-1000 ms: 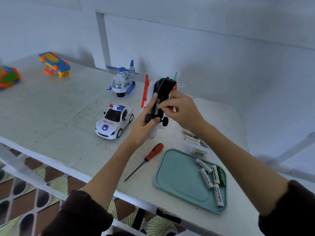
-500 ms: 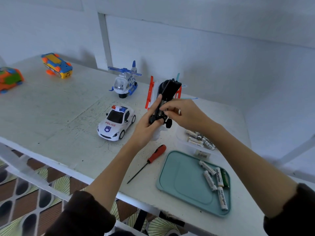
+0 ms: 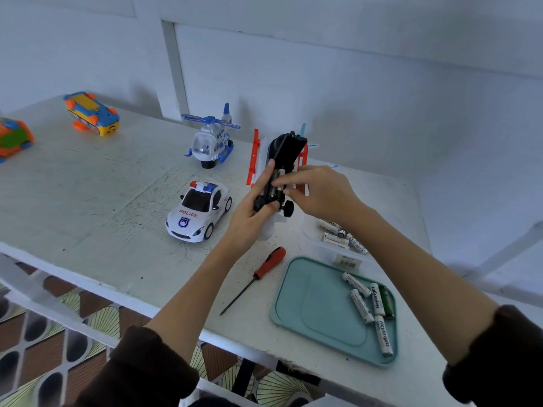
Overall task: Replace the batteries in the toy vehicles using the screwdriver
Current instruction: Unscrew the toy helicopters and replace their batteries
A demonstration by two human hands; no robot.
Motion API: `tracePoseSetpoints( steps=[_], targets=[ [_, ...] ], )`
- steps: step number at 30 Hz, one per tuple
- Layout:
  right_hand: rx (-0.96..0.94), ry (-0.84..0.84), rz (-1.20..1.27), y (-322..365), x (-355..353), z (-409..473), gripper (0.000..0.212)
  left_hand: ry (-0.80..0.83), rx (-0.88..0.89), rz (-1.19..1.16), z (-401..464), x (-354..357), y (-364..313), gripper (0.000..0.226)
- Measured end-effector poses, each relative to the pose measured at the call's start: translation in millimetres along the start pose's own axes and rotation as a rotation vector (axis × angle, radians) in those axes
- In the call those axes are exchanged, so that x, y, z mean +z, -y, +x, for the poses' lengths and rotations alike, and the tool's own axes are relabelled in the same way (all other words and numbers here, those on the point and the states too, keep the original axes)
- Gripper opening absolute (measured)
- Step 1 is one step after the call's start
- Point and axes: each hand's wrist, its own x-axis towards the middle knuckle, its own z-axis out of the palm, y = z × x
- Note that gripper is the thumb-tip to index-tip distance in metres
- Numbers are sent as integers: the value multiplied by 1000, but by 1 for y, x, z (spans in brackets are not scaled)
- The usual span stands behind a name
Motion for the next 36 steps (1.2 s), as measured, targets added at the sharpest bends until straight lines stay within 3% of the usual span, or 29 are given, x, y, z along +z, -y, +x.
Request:
tracePoseSetpoints(
  steps=[9,17,19,22,24,27,31,36],
  targets=[
    [51,-14,32,1,-1,-1,20,27,-17,41,2,2,1,64],
    [81,-95,312,-9,-17,-27,22,11,-33,67,1,-2,-4,64],
    [91,-19,272,-15,-23,-42,17,-7,-36,54,0,-4,-4,65],
    [94,284,141,-23,-33,-66,16,-14,-35,33,-1,-4,-5,67],
    [98,503,11,-23,-37,-81,22,-11,-34,25,-2,-5,-7,68],
    [109,694,-185,-23,-38,-104,43,-16,-16,30,-2,-2,-6,68],
    [141,744,-303,-25,-36,-127,66,-32,3,31,-1,2,-8,68],
    [172,770,-289,-26,-26,-143,71,-25,3,49,-3,4,-7,68]
  ],
)
